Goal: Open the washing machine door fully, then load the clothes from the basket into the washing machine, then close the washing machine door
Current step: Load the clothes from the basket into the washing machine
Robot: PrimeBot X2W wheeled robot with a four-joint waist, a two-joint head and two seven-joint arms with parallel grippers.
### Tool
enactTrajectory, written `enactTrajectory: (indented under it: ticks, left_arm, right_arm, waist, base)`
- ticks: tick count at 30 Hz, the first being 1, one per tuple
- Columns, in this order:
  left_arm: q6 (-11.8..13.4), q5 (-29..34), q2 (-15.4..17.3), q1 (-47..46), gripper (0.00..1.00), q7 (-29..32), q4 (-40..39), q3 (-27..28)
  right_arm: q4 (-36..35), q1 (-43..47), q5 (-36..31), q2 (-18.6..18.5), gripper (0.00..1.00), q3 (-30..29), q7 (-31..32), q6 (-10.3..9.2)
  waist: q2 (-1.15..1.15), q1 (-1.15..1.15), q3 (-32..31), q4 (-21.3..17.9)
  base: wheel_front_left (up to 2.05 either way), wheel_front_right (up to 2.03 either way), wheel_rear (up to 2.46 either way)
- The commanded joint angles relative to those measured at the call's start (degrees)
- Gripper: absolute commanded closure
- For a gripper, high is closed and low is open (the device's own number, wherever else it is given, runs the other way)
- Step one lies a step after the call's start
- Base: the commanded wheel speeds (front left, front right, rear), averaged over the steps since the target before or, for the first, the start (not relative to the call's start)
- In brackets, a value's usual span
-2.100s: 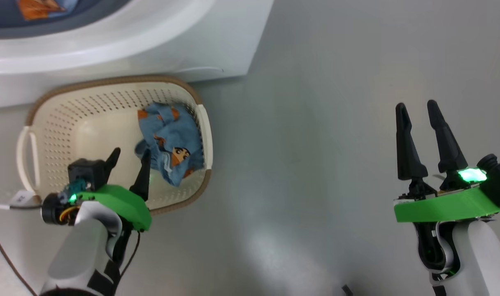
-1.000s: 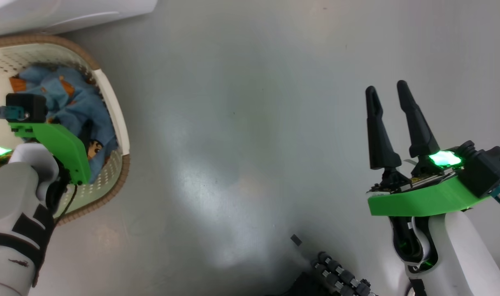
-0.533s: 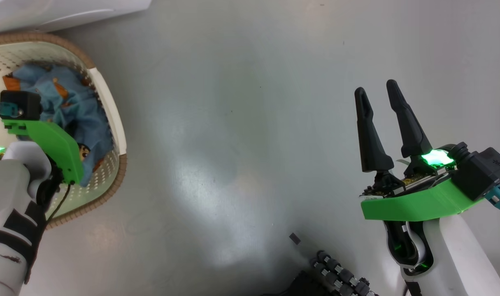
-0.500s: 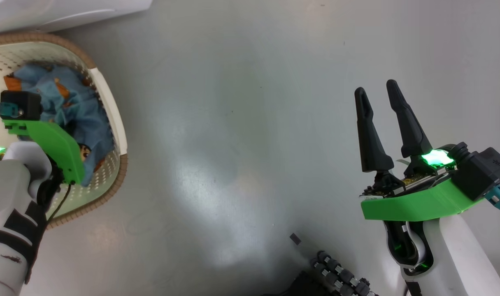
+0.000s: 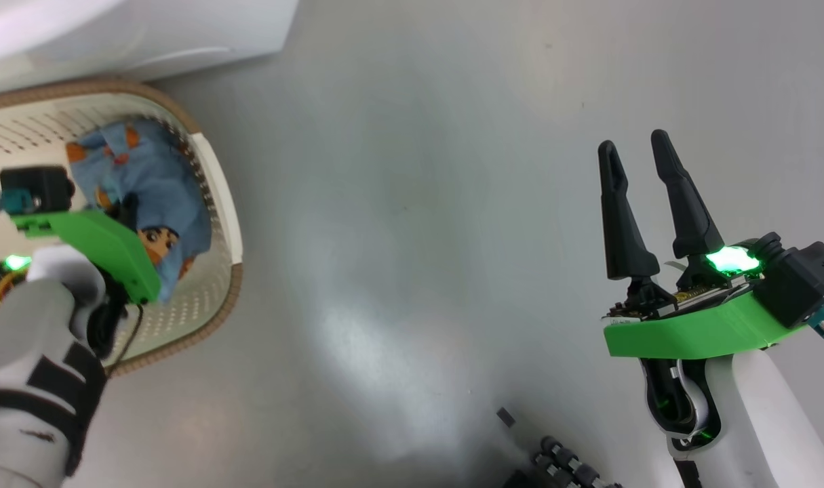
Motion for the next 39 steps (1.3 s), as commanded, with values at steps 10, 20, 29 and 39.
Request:
enactTrajectory:
  ticks: [10, 20, 29, 39]
  left_arm:
    - [0.03, -7.23, 0.27, 8.28, 1.0, -8.76, -4.46, 1.12]
    - [0.03, -9.98, 0.58, 13.93, 1.0, -13.56, -8.61, -1.03]
    - [0.03, -5.08, 1.46, 18.38, 1.0, -13.97, -15.49, 5.53]
    - [0.03, 8.31, -0.06, 29.06, 1.0, -13.99, -26.82, 21.46]
  right_arm:
    - [1.24, 3.04, -1.45, -0.52, 0.0, 0.13, -0.28, 0.25]
    - [3.44, 6.58, -1.38, -2.33, 0.0, -0.7, -0.28, 0.25]
    - [4.33, 9.84, -1.25, -3.99, 0.0, -1.85, -0.28, 0.25]
    - [4.82, 13.47, -1.25, -5.4, 0.0, -2.58, -0.28, 0.25]
  waist:
    - [0.0, 0.0, -11.21, 4.5]
    - [0.0, 0.0, -20.83, 7.34]
    - [0.0, 0.0, -27.37, 10.48]
    - [0.0, 0.0, -32.74, 12.76]
  base:
    - [0.0, 0.0, 0.0]
    - [0.0, 0.0, 0.0]
    - [0.0, 0.0, 0.0]
    - [0.0, 0.0, 0.0]
